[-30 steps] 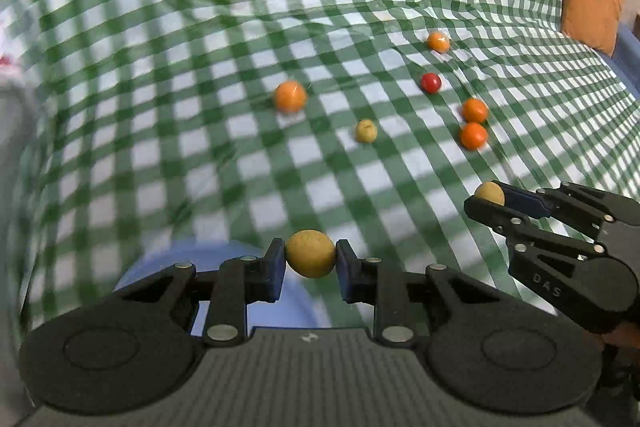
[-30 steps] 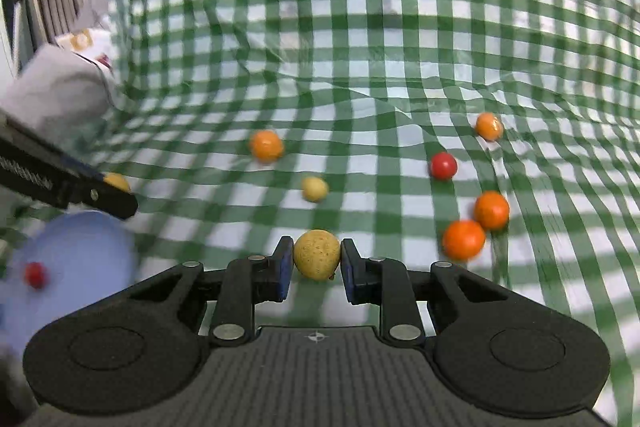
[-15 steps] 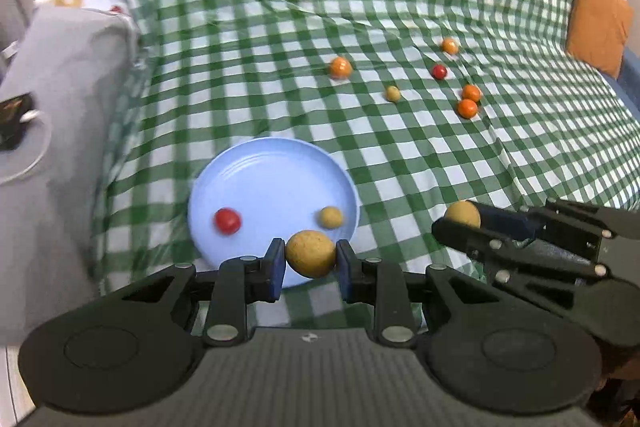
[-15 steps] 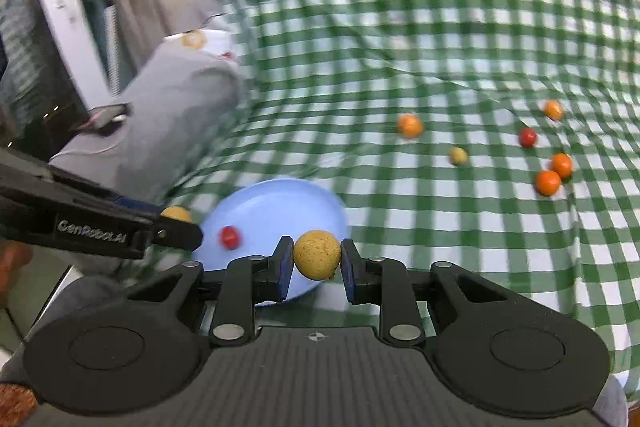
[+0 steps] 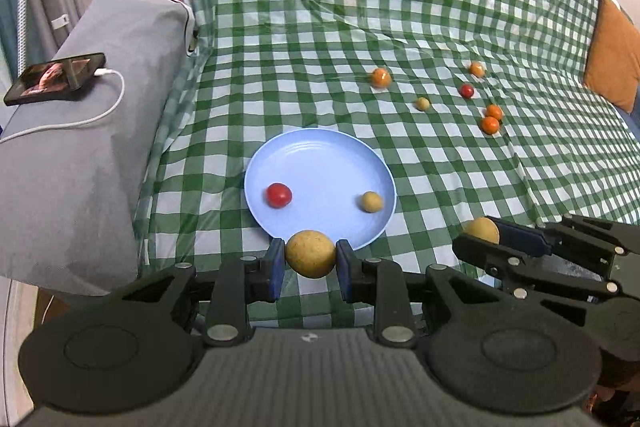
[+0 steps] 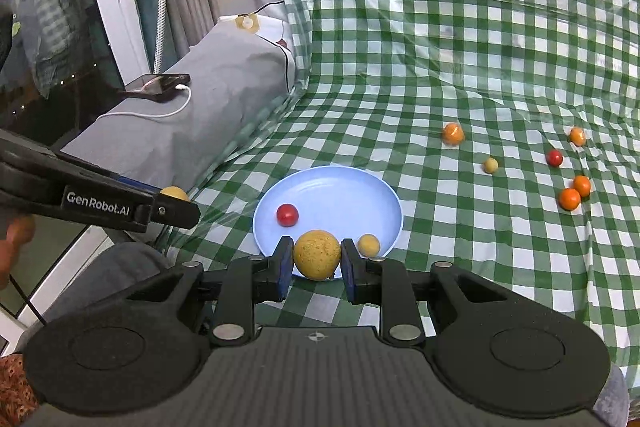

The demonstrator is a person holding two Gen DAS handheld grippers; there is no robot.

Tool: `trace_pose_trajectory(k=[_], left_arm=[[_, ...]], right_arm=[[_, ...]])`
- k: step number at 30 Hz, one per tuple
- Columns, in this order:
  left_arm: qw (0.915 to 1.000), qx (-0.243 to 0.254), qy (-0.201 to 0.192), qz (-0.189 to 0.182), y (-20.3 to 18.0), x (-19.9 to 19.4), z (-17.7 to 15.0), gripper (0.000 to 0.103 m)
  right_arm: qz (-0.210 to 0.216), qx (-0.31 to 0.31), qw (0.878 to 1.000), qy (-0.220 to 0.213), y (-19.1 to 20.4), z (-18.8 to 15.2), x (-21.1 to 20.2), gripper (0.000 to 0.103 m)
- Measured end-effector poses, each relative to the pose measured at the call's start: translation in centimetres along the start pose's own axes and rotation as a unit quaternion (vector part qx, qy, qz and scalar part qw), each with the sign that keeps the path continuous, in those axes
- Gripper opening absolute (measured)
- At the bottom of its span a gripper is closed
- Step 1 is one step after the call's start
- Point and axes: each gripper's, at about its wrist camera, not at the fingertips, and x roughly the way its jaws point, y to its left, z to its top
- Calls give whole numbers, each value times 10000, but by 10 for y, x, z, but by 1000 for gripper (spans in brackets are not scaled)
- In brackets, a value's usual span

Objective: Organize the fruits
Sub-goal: 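Carry both yellow fruits to the blue plate and open both tools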

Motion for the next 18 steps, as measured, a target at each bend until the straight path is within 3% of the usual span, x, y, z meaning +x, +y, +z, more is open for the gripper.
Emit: trace_pose_trajectory(k=[18], left_arm=[[9997, -138, 222, 27, 10, 58, 32, 29]], right_arm=[[-191, 73, 9990, 408, -13, 9, 54, 26]])
